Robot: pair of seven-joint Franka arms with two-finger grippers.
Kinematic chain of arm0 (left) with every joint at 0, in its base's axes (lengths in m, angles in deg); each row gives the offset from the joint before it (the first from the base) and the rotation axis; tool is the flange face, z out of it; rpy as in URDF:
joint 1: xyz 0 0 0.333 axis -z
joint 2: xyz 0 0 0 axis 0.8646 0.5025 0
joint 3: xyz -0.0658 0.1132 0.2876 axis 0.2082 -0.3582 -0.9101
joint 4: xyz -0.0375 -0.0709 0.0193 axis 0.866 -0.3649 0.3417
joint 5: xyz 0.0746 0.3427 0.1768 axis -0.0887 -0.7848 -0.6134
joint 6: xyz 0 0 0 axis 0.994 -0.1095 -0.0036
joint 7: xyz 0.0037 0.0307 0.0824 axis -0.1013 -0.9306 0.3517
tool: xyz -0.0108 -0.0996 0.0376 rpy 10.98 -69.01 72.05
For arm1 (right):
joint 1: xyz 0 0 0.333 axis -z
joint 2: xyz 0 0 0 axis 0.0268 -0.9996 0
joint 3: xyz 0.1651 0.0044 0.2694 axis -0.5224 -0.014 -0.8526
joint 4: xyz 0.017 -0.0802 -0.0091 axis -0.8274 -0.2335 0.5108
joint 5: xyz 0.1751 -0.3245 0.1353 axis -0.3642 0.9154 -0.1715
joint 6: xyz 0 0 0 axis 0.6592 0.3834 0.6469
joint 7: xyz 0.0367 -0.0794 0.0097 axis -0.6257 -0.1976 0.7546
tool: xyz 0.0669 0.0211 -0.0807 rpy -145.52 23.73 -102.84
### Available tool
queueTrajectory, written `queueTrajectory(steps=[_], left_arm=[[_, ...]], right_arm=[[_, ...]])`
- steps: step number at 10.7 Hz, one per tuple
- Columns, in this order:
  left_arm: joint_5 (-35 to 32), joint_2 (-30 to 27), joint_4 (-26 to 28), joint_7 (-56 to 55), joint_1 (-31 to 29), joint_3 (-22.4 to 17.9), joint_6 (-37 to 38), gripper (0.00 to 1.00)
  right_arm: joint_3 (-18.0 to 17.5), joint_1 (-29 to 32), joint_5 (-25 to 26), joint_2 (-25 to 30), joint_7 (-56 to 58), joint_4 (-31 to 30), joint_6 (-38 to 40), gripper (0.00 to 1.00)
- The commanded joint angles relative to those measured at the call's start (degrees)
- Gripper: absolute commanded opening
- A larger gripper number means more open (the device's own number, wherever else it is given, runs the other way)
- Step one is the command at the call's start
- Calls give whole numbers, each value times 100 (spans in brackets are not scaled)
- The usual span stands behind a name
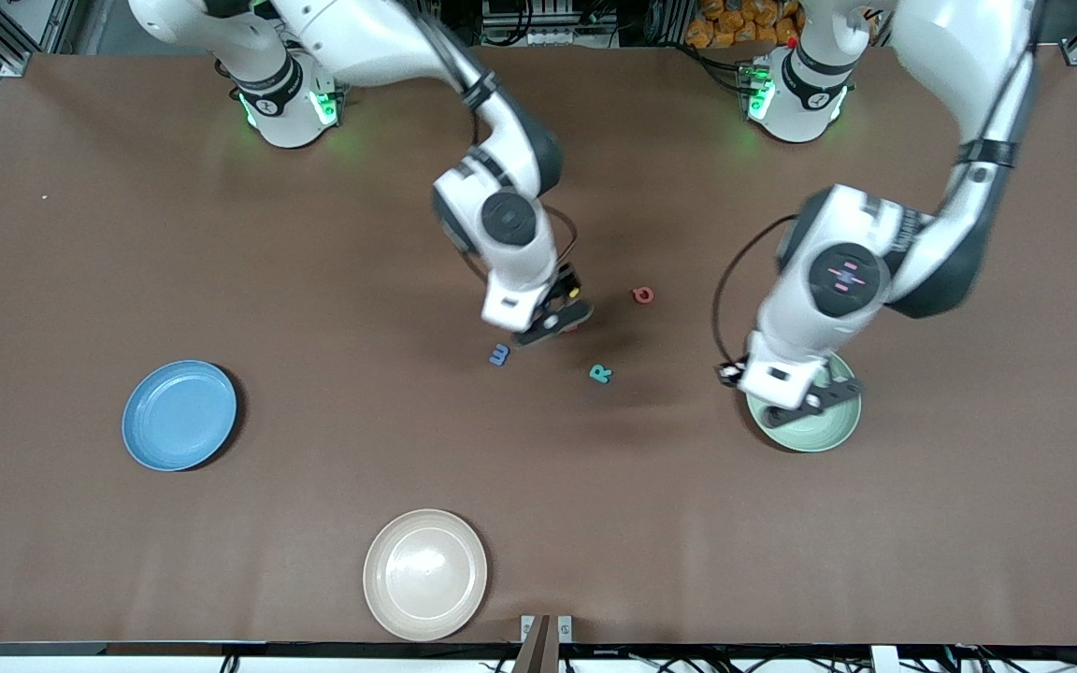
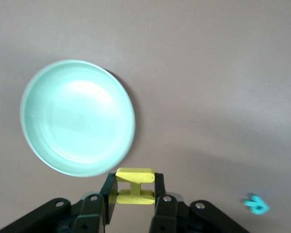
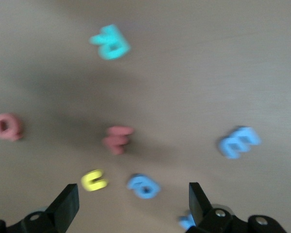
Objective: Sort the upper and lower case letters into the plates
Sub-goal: 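Carry the yellow H to the green plate while the right gripper reaches letters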
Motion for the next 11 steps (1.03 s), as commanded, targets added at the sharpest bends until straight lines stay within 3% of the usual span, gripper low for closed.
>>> queueTrajectory(steps=[1, 4, 6, 7, 8, 11], left_arm=[[-105, 78, 239, 694, -439, 67, 97, 0], [-114, 709, 196, 1046, -993, 67, -113, 31], [-105, 843, 187, 1259, -1100, 67, -263, 48], [-105, 843, 170, 1268, -1083, 67, -263, 66], [-105, 843, 126, 1259, -1082, 67, -263, 98], [-96, 774, 91, 1145, -1003, 146, -255, 100]], right_arm=[[62, -320, 180, -184, 783, 93, -197, 100], [62, -506, 942, -517, 997, 93, -627, 100], [62, -453, 1033, -667, 1496, 93, -961, 100], [62, -436, 1007, -711, 1612, 101, -1024, 100], [53, -470, 989, -746, 1604, 102, -1033, 100], [9, -506, 954, -747, 1491, 40, -946, 100]])
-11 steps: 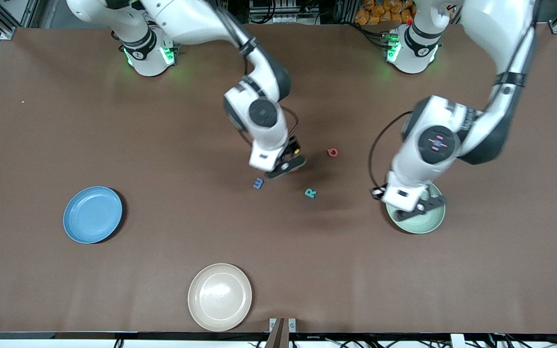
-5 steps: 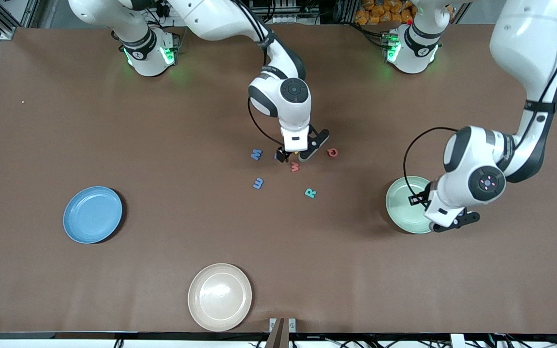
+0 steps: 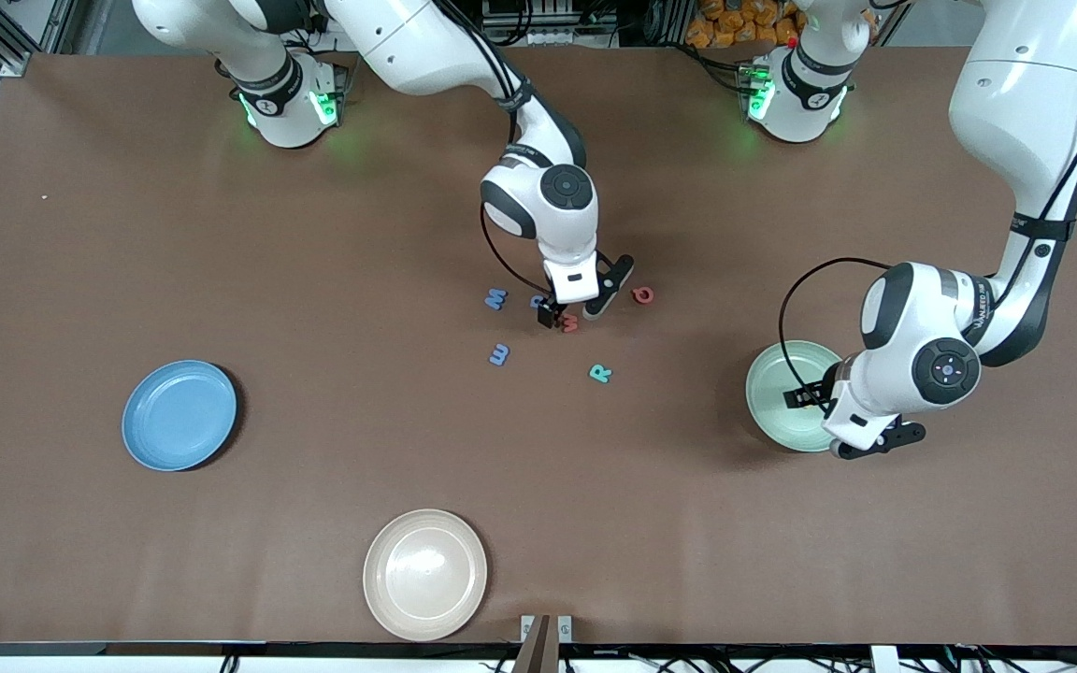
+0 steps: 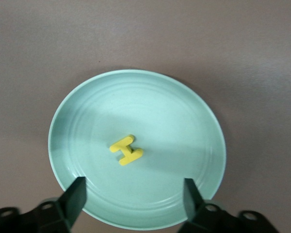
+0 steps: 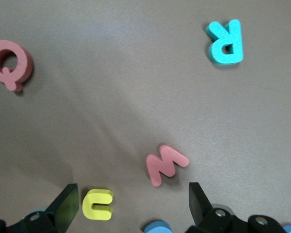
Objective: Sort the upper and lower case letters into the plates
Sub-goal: 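Carry the yellow H to the green plate while the right gripper reaches letters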
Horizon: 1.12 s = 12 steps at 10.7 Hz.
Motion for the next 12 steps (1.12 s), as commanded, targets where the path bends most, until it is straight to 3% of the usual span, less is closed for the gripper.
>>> queueTrajectory(steps=[1, 11, 12], left_arm=[[-52, -137, -4, -70, 85, 106, 59, 100], [-43, -787, -31, -53, 217, 256, 279, 100], [-43, -805, -31, -53, 217, 256, 279, 100]], right_arm=[[-19, -28, -137, -52, -243, -3, 58, 100], [-19, -213, -297, -8, -456, -127, 102, 100], [-19, -213, -297, -8, -439, -127, 111, 68]])
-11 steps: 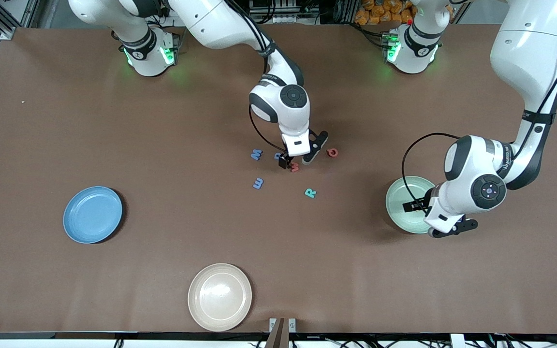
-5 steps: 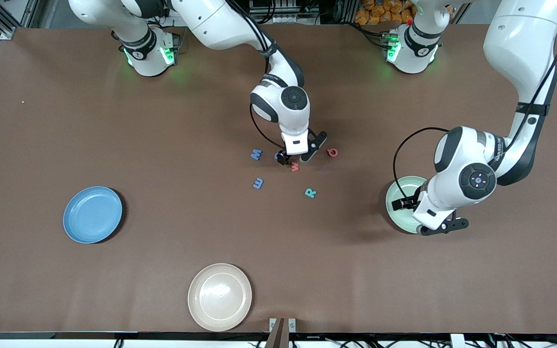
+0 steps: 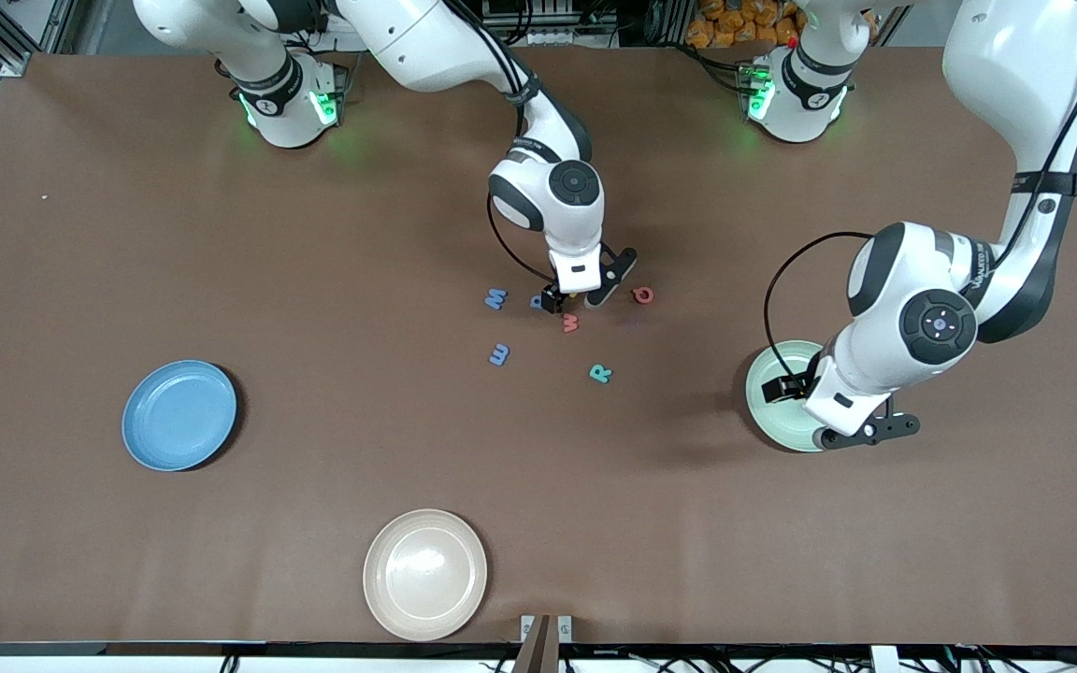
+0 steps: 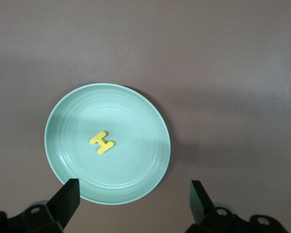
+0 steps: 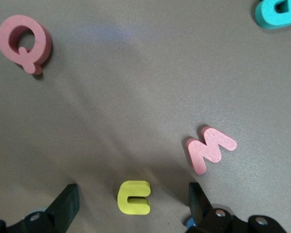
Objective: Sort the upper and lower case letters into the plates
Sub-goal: 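Release the H on the green plate while the right gripper grasps yellow u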
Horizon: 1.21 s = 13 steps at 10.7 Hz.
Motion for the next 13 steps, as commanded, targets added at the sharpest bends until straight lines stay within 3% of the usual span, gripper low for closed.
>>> queueTrajectory(steps=[1, 2, 6, 10, 13], left_arm=[[-43, -186, 53, -49, -28, 39, 120, 100], [-43, -221, 53, -57, -10, 39, 120, 100], [-17, -335, 53, -92, -19, 257, 120, 100], [-26, -318, 36, -1101, 68, 785, 120, 100], [-26, -204, -122, -2321, 725, 821, 120, 100]], right_arm=[[25, -53, -59, 62, -68, -42, 47, 7], [34, -44, -59, 62, -68, -50, 55, 0], [43, -27, -51, 194, -68, -68, 125, 0], [157, 359, -51, 825, -85, -42, 810, 0], [559, 938, -42, 1213, -50, -24, 1556, 0]])
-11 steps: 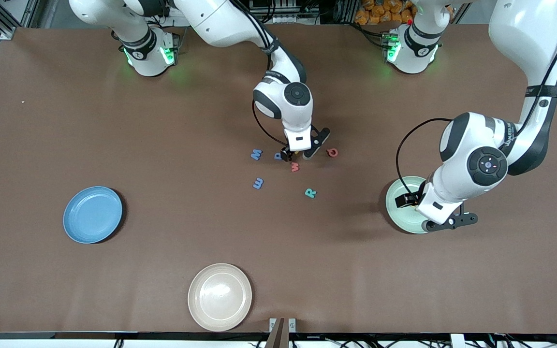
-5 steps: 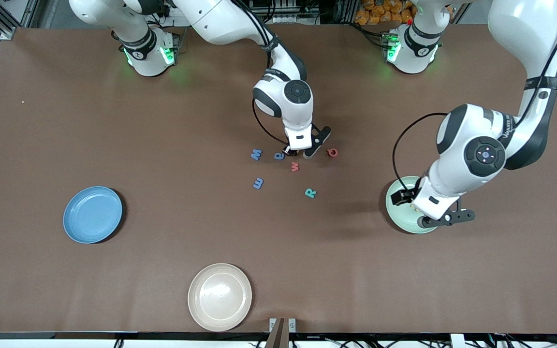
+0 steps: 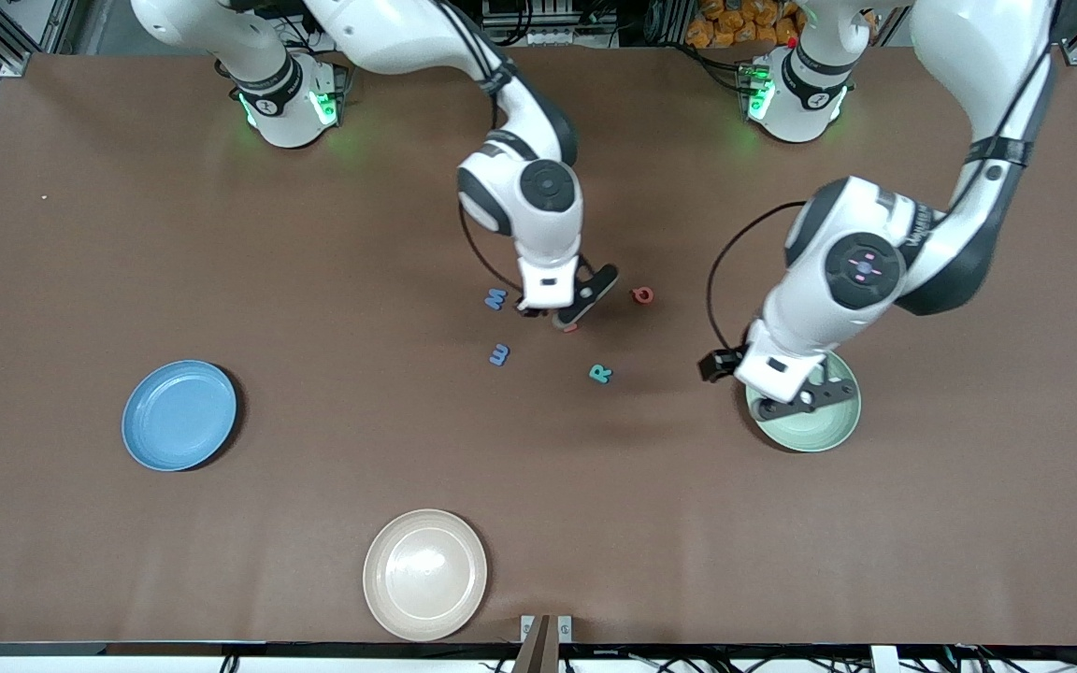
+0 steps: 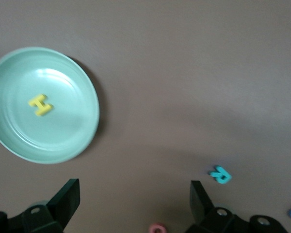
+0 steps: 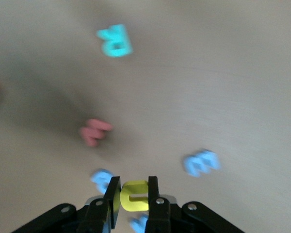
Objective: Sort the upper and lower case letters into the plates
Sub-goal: 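Release the H on the green plate while the right gripper grasps yellow u, then carry the yellow u to the blue plate while the left gripper reaches letters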
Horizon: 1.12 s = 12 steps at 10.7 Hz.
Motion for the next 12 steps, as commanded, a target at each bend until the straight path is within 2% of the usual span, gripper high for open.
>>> queueTrajectory(steps=[1, 3, 4, 6, 8, 10, 11, 12], left_arm=[[-79, 131, -139, -801, 623, -13, 79, 100], [-106, 455, -445, -795, 1316, -66, 8, 100], [-236, 666, -682, -795, 1625, -66, -1, 100], [-553, 1096, -1078, -698, 2144, -75, -62, 100], [-580, 1510, -1369, -436, 2671, -84, -403, 100], [-624, 1695, -1378, 20, 3365, -521, -982, 100], [-616, 1783, -1448, 292, 3646, -706, -1150, 100], [-624, 1871, -1475, 495, 3788, -760, -1178, 100]], right_arm=[[383, 404, 31, 279, 19, -134, 411, 0], [1138, 492, 6, 332, -34, -178, 674, 0], [1246, 884, -38, 366, 62, -248, 684, 0], [1247, 1562, -47, 489, 151, -458, 641, 0], [1247, 2230, -47, 525, 448, -529, 632, 0], [1238, 2897, -64, 525, 974, -573, 606, 0], [1238, 3110, -239, 586, 1281, -626, 614, 0], [1247, 3286, -293, 656, 1450, -757, 545, 0]])
